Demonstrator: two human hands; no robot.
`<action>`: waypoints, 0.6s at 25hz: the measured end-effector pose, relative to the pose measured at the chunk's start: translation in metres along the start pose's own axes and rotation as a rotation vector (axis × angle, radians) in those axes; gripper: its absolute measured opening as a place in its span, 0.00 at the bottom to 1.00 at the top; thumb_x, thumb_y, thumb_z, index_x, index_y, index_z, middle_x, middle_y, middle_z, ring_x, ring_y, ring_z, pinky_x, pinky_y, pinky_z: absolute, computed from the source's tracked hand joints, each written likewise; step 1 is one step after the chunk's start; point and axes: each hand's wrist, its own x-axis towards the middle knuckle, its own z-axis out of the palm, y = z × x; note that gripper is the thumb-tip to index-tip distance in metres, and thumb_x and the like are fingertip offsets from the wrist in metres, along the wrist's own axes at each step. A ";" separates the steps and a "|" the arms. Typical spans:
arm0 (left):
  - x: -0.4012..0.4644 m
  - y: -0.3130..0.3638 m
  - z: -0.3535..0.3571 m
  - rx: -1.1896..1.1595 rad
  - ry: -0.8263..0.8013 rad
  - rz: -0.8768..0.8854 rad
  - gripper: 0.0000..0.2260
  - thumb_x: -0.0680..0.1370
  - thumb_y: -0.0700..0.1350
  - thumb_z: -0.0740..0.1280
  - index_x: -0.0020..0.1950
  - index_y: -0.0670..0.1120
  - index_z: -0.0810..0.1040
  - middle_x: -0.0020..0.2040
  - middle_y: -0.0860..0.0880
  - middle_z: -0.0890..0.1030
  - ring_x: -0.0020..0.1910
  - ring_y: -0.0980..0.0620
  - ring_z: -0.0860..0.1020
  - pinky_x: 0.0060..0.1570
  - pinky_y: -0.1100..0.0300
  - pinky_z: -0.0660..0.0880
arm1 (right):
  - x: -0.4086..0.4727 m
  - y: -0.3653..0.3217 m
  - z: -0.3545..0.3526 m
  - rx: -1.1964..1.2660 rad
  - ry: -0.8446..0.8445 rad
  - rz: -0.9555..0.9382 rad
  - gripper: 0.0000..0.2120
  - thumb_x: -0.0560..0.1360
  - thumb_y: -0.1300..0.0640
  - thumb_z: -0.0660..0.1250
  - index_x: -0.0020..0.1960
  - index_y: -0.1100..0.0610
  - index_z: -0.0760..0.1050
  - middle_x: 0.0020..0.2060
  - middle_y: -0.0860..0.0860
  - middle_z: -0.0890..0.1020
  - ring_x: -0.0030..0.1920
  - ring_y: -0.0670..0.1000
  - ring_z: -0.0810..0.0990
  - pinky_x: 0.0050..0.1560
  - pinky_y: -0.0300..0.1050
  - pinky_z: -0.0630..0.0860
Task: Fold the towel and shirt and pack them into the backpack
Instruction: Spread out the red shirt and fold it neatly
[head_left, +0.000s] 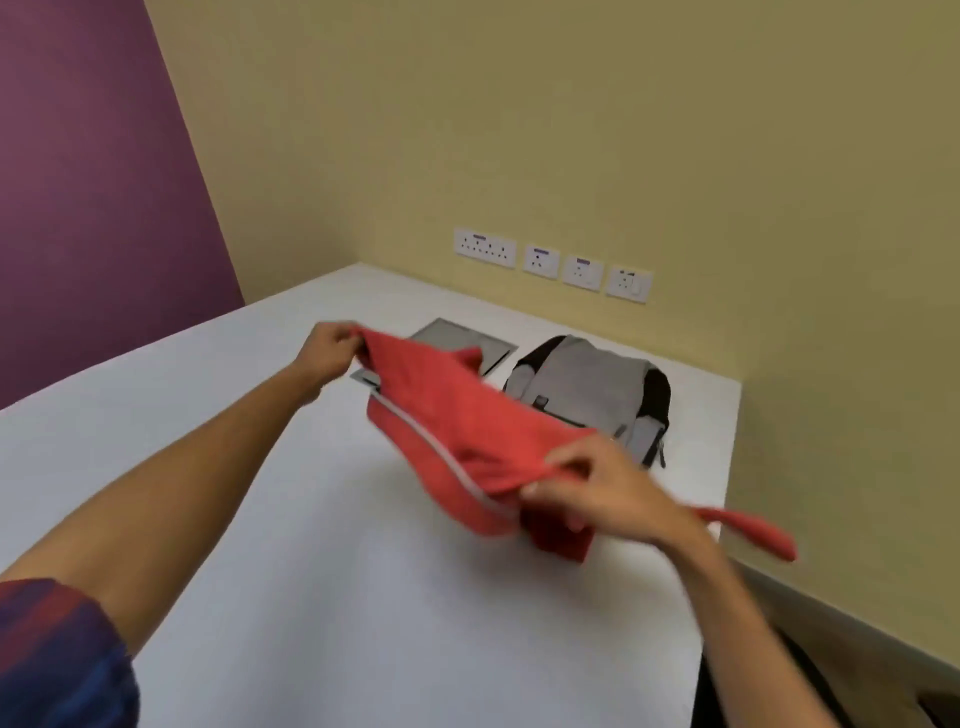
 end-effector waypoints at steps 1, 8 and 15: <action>-0.014 -0.039 -0.006 0.099 -0.040 -0.069 0.14 0.76 0.32 0.58 0.40 0.43 0.81 0.38 0.44 0.82 0.41 0.50 0.80 0.42 0.64 0.73 | -0.006 0.015 0.040 -0.036 -0.178 0.022 0.10 0.71 0.55 0.73 0.32 0.56 0.78 0.24 0.46 0.73 0.28 0.41 0.68 0.33 0.43 0.66; -0.159 -0.233 -0.017 0.499 -0.160 -0.590 0.17 0.78 0.41 0.61 0.67 0.44 0.74 0.63 0.38 0.77 0.62 0.37 0.74 0.61 0.49 0.71 | -0.085 0.052 0.287 0.014 -0.556 0.288 0.09 0.71 0.56 0.70 0.48 0.59 0.81 0.39 0.53 0.80 0.40 0.45 0.75 0.44 0.41 0.72; -0.289 -0.262 0.034 0.455 -0.049 -0.809 0.38 0.73 0.57 0.68 0.75 0.42 0.55 0.68 0.37 0.68 0.66 0.35 0.68 0.62 0.42 0.68 | -0.125 0.053 0.324 -0.425 -0.606 0.132 0.27 0.66 0.43 0.74 0.61 0.54 0.74 0.54 0.53 0.81 0.54 0.56 0.78 0.54 0.49 0.72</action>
